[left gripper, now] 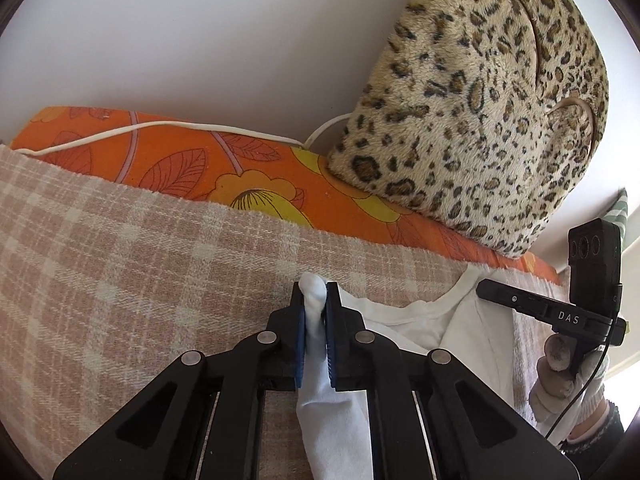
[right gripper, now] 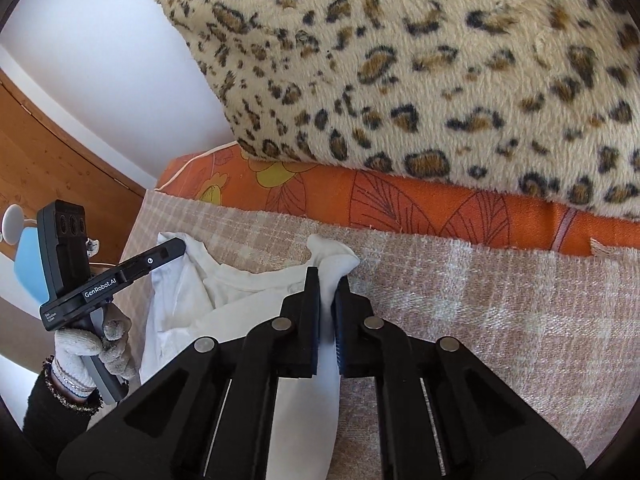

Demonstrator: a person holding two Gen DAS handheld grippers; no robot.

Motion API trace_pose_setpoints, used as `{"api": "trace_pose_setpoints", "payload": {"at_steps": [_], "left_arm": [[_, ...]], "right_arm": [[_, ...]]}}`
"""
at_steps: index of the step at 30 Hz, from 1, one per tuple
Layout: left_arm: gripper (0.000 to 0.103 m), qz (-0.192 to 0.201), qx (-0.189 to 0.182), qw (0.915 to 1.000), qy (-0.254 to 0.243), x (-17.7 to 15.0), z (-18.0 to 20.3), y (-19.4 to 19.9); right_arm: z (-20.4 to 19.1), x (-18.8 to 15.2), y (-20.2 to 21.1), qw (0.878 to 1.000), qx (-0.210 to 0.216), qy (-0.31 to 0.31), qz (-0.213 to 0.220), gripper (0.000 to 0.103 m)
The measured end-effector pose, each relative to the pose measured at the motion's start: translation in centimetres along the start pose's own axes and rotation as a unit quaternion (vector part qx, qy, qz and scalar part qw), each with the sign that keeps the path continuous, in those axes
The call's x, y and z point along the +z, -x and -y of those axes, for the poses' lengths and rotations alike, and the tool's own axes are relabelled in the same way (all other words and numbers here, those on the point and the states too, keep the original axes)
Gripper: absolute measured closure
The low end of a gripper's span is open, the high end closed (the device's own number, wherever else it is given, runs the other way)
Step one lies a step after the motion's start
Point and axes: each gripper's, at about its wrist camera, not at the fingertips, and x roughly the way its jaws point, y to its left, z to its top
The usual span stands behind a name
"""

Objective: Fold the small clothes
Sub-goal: 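Close both tools on the collar end of the shirt, then lift the collar end with both tools and fold it over the hem fold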

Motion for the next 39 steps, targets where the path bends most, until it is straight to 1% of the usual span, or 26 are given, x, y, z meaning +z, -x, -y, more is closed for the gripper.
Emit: {"api": "trace_pose_setpoints", "payload": {"at_steps": [6, 10, 16, 20, 27, 33, 39], "left_arm": [[0.098, 0.016, -0.019, 0.9996, -0.01, 0.1, 0.9, 1.7], [0.098, 0.029, -0.032, 0.9987, -0.027, 0.0, 2.2, 3.6], [0.098, 0.04, -0.041, 0.997, -0.051, -0.6, 4.8, 7.0], [0.098, 0.045, -0.045, 0.9961, -0.062, -1.6, 6.4, 9.2], [0.098, 0.048, -0.045, 0.9952, -0.072, -3.9, 8.3, 12.5], [0.098, 0.048, -0.048, 0.9947, -0.078, -6.4, 9.5, 15.2], [0.098, 0.045, -0.048, 0.9938, -0.09, -9.5, 10.5, 17.9]], "right_arm": [[-1.4, 0.2, 2.7, 0.999, 0.017, 0.013, 0.026, 0.097], [-2.6, -0.1, 4.7, 0.999, 0.028, 0.024, 0.038, 0.097], [-4.5, -1.2, 8.6, 0.997, 0.038, 0.037, 0.055, 0.097], [-6.1, -2.4, 10.6, 0.996, 0.035, 0.05, 0.062, 0.097], [-7.5, -5.2, 14.0, 0.995, 0.033, 0.064, 0.068, 0.097], [-8.1, -8.2, 16.2, 0.995, 0.03, 0.073, 0.068, 0.097], [-10.5, -11.3, 18.6, 0.994, 0.023, 0.085, 0.069, 0.097]]}}
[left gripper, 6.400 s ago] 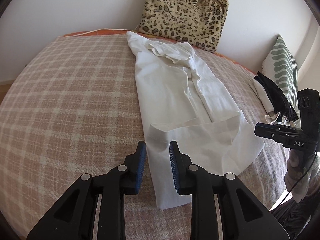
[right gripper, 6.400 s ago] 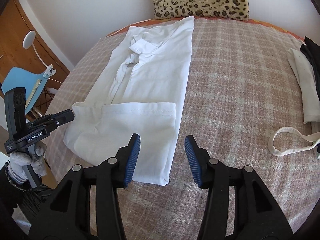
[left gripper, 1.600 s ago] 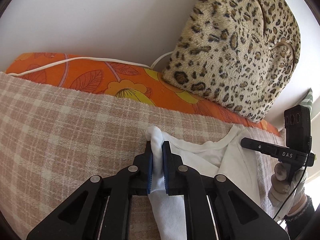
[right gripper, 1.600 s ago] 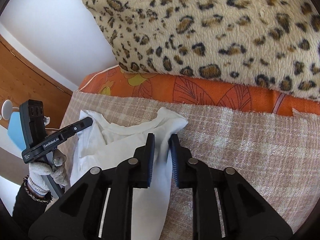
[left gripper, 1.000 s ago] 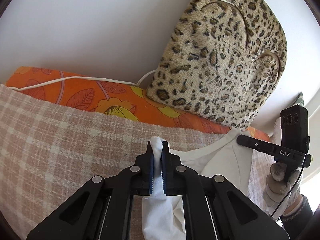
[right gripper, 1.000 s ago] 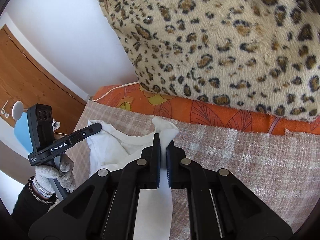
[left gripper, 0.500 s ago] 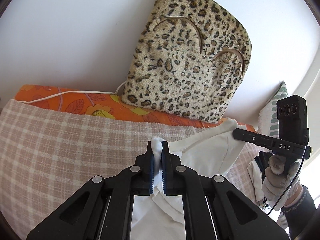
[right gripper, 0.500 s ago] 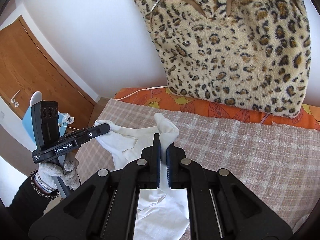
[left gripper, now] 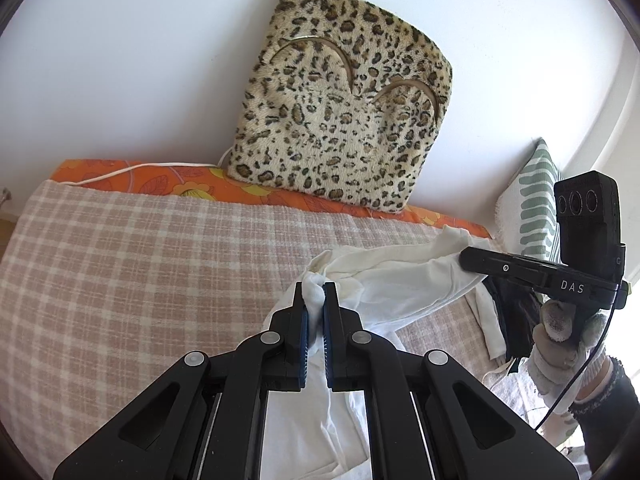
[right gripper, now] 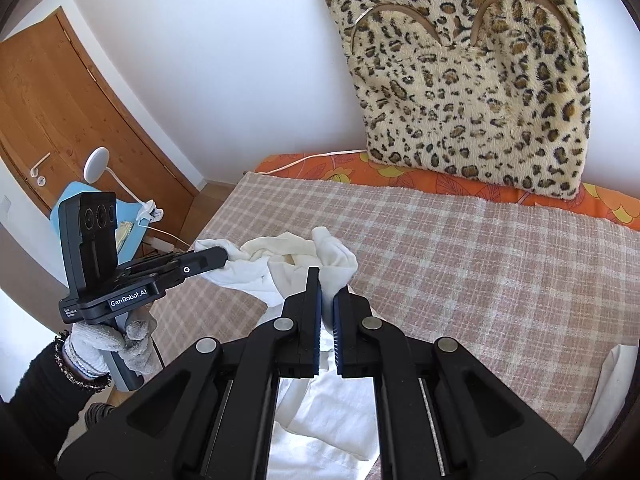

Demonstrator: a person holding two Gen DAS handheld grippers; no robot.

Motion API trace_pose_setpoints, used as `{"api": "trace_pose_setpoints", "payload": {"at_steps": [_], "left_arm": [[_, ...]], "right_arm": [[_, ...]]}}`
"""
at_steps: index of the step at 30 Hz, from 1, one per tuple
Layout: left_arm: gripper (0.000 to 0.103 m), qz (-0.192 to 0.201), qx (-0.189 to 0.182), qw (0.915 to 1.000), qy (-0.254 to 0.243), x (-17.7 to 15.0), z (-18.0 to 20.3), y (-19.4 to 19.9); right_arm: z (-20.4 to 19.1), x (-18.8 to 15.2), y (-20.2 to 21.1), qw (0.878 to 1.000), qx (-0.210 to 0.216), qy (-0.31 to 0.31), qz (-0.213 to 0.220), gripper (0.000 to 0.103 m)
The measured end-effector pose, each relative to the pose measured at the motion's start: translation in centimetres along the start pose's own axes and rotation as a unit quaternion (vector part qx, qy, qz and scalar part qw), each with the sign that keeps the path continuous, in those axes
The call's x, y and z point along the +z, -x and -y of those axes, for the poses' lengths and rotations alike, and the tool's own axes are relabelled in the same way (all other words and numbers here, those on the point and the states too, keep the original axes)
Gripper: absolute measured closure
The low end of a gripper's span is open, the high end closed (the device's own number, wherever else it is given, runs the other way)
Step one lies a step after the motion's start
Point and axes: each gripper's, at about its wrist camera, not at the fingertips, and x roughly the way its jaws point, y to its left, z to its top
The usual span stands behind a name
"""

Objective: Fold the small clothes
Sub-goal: 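Lift the collar end with both tools and fold it over the hem fold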

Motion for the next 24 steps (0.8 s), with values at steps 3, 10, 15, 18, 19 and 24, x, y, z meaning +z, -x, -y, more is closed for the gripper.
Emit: {"api": "trace_pose_setpoints", "payload": {"at_steps": [3, 10, 15, 18, 19, 24], "left_arm": [[0.098, 0.0, -0.003, 1.0, -0.002, -1.4, 0.6, 1.4], [0.098, -0.009, -0.004, 0.9998, -0.016, -5.6, 2.0, 4.4], [0.098, -0.025, -0.005, 0.999, -0.036, -9.0, 2.8, 5.3], [0.098, -0.035, -0.001, 0.9982, -0.048, -10.9, 3.1, 5.3], [0.098, -0.04, -0.001, 0.998, -0.049, -11.6, 3.1, 5.2], [0.098, -0.068, 0.002, 0.9954, -0.068, -14.8, 3.3, 4.4]], "right_arm": [[-1.5, -1.4, 1.3, 1.0, -0.003, 0.004, 0.0, 0.097], [-3.4, -5.9, 3.5, 1.0, -0.012, 0.012, -0.008, 0.097], [-3.1, -9.5, 4.1, 1.0, -0.01, 0.001, -0.01, 0.097], [-3.0, -11.9, 4.0, 1.0, -0.007, -0.005, -0.012, 0.097], [-3.1, -12.8, 3.8, 1.0, -0.01, -0.003, -0.012, 0.097], [-3.0, -17.2, 2.9, 1.0, -0.01, -0.006, -0.02, 0.097]]}}
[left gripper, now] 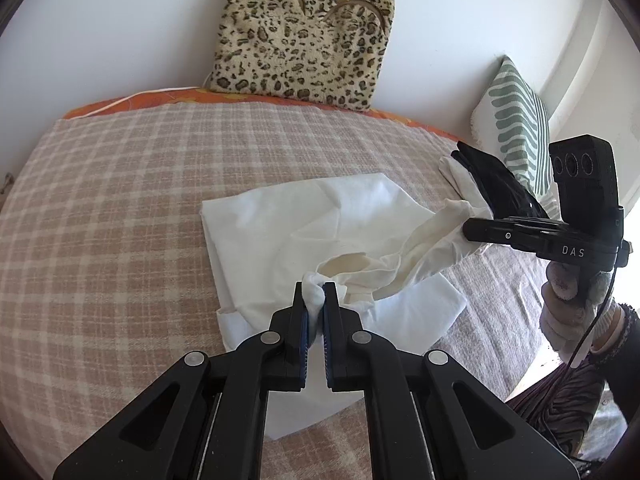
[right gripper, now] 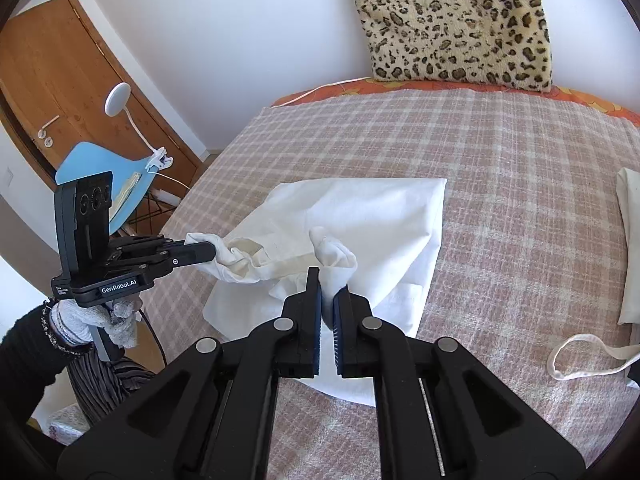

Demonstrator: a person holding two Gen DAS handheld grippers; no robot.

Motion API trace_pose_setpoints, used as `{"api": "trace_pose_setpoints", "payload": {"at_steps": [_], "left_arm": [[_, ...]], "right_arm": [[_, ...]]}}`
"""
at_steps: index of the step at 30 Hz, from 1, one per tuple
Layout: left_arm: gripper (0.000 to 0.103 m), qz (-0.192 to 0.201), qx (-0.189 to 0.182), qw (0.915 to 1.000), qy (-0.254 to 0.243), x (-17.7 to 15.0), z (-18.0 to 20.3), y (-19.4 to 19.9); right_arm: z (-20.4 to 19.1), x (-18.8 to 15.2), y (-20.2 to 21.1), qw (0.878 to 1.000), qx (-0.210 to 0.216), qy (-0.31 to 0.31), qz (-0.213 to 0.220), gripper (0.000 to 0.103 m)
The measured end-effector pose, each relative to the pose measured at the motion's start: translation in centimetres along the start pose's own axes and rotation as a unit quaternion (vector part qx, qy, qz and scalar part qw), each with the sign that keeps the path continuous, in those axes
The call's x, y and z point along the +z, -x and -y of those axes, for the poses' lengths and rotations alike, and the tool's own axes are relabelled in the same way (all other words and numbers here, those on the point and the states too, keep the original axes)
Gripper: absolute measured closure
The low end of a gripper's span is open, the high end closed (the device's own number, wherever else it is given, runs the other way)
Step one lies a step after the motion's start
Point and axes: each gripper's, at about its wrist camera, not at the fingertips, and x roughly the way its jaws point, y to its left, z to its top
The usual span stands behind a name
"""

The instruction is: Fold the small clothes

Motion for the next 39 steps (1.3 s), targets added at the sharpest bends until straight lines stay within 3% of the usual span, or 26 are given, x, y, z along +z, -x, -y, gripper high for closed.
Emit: {"api": "trace_pose_setpoints", "payload": {"at_steps": [9, 15, 20, 22, 23, 27, 28, 30, 33, 34, 36, 39], "left_arm": [[0.098, -0.009, 0.012, 0.9982, -0.058, -3.1, 1.1, 0.1], [0.093, -0.056, 0.013, 0.9951, -0.081, -5.2, 1.3, 0.4], [0.092, -0.047, 0.007, 0.993, -0.108, -6.4, 1.7, 3.2], [0.092, -0.036, -0.015, 0.995, -0.092, -6.1, 1.3, 4.4], [0.092, -0.029, -0.016, 0.9953, -0.091, -5.9, 1.2, 4.8], [0.092, -0.004, 0.002, 0.9957, -0.093, -4.5, 1.6, 4.7], [0.092, -0.002, 0.005, 0.9963, -0.085, -4.2, 1.5, 4.4], [0.092, 0.0, 0.007, 0.9976, -0.07, -3.6, 1.3, 3.3], [0.092, -0.007, 0.005, 0.9977, -0.067, -3.3, 1.5, 1.5], [0.092, -0.014, 0.001, 0.9973, -0.072, -3.3, 1.7, 0.8], [0.092, -0.027, -0.002, 0.996, -0.085, -3.6, 2.3, -0.2], [0.092, -0.059, -0.012, 0.9925, -0.107, -4.5, 2.8, -1.3]], "right_arm": [[0.4, -3.7, 0.4, 1.0, -0.017, 0.006, -0.001, 0.097], [-1.1, -5.8, 0.0, 0.993, -0.067, 0.084, -0.047, 0.095], [-1.6, -6.9, 1.8, 0.987, -0.087, 0.119, -0.06, 0.093], [-1.8, -6.9, 2.8, 0.988, -0.089, 0.12, -0.047, 0.089], [-1.8, -6.7, 3.3, 0.989, -0.088, 0.113, -0.034, 0.082], [-2.1, -5.7, 3.7, 0.994, -0.072, 0.085, -0.002, 0.062], [-2.1, -5.5, 3.3, 0.994, -0.074, 0.077, 0.001, 0.062], [-1.8, -5.3, 2.3, 0.996, -0.068, 0.057, 0.006, 0.062], [-2.7, -5.7, 0.2, 0.994, -0.074, 0.08, -0.003, 0.062], [-3.2, -6.0, -0.5, 0.993, -0.074, 0.096, -0.013, 0.066], [-4.4, -7.2, -2.1, 0.985, -0.086, 0.143, -0.051, 0.093], [-5.6, -9.2, -2.4, 0.967, -0.111, 0.217, -0.076, 0.093]]}}
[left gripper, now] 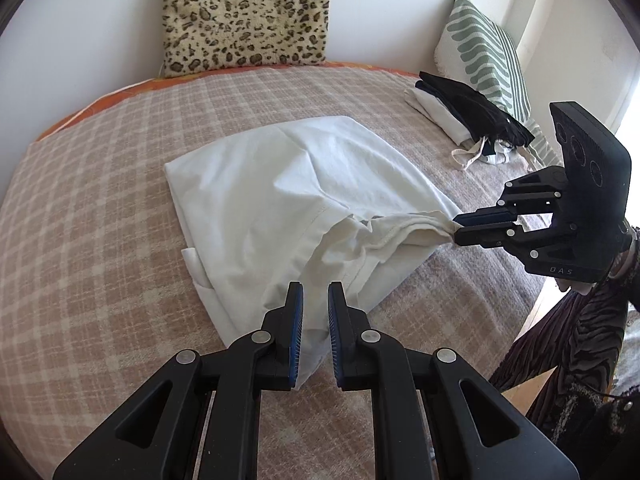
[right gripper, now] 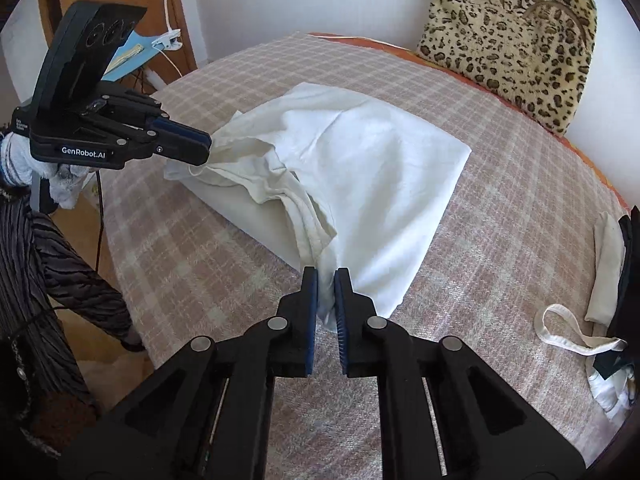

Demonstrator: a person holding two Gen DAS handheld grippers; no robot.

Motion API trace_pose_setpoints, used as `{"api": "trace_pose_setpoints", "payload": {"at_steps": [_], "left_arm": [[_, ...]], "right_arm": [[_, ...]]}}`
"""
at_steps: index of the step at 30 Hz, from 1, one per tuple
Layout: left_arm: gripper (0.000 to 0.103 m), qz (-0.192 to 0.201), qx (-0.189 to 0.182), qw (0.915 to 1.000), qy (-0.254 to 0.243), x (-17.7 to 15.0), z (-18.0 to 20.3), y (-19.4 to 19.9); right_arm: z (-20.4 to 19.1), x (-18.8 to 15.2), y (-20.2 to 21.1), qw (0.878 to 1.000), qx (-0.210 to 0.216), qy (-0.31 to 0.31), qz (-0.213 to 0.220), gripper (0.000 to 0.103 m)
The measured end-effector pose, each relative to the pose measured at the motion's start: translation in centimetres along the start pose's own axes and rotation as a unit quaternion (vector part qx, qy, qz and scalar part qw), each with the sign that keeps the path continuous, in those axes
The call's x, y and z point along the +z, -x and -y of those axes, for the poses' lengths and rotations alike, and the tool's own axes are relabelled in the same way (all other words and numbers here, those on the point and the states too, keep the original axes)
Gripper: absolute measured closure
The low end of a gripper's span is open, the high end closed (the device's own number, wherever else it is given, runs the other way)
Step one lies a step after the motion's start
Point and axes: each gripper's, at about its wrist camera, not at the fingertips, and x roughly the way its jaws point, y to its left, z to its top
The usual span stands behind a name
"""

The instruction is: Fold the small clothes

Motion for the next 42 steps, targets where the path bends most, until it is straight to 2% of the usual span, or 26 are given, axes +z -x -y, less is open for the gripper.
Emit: {"api": "trace_pose_setpoints", "payload": {"at_steps": [3, 5, 7, 8, 9, 11, 16, 18, 20, 22, 24, 28, 34, 42], "left_arm": [[0.092, -0.032, 0.002, 0.9992, -0.023, -1.1, 0.1, -0.8], [0.092, -0.041, -0.005, 0.9989, -0.023, -1.6, -0.1, -0.8], [0.092, -0.034, -0.019, 0.9992, -0.009, -1.5, -0.6, 0.0], [0.092, -0.024, -0.026, 0.9994, 0.002, -1.3, -0.9, 0.7], [0.092, -0.012, -0.033, 0.9993, 0.013, -1.1, -1.3, 1.4], [0.092, 0.013, -0.031, 0.9989, 0.034, -0.6, -2.4, 2.6], [0.091, 0.033, -0.006, 0.9951, 0.093, 0.6, -5.5, 2.8], [0.09, 0.037, -0.002, 0.9928, 0.114, 1.3, -6.8, 2.2], [0.086, 0.044, -0.016, 0.9877, 0.149, 2.0, -8.4, 1.5], [0.07, 0.045, -0.037, 0.9804, 0.189, 2.7, -10.0, 0.8], [0.064, 0.045, -0.046, 0.9748, 0.214, 3.3, -11.4, -0.2], [0.064, 0.055, -0.058, 0.9615, 0.263, 4.0, -13.8, -1.7], [0.064, 0.052, -0.07, 0.9514, 0.295, 4.9, -15.5, -3.6], [0.067, 0.051, -0.086, 0.947, 0.305, 5.6, -16.2, -4.8]], "right_arm": [[-0.1, -0.9, 0.7, 1.0, -0.007, 0.023, -0.009, 0.093], [0.6, -0.9, 1.6, 1.0, 0.003, 0.009, -0.005, 0.093], [1.8, -0.5, 2.5, 1.0, 0.019, -0.022, 0.006, 0.076], [2.6, -0.2, 3.1, 0.998, 0.031, -0.044, 0.024, 0.061], [3.5, 0.0, 3.8, 0.996, 0.049, -0.068, 0.044, 0.053], [5.5, 0.7, 4.5, 0.988, 0.076, -0.118, 0.069, 0.052], [9.8, 2.4, 2.8, 0.973, 0.053, -0.215, 0.071, 0.052], [11.7, 3.1, 1.8, 0.962, 0.063, -0.255, 0.07, 0.052], [13.1, 3.9, 1.2, 0.953, 0.072, -0.284, 0.075, 0.052], [14.2, 4.7, 0.7, 0.948, 0.074, -0.3, 0.079, 0.052], [15.3, 5.3, 0.0, 0.94, 0.093, -0.319, 0.082, 0.052], [16.7, 6.2, -1.9, 0.927, 0.108, -0.349, 0.084, 0.052], [17.9, 7.2, -5.3, 0.915, 0.131, -0.377, 0.066, 0.055], [19.6, 7.3, -6.8, 0.899, 0.15, -0.406, 0.063, 0.055]]}}
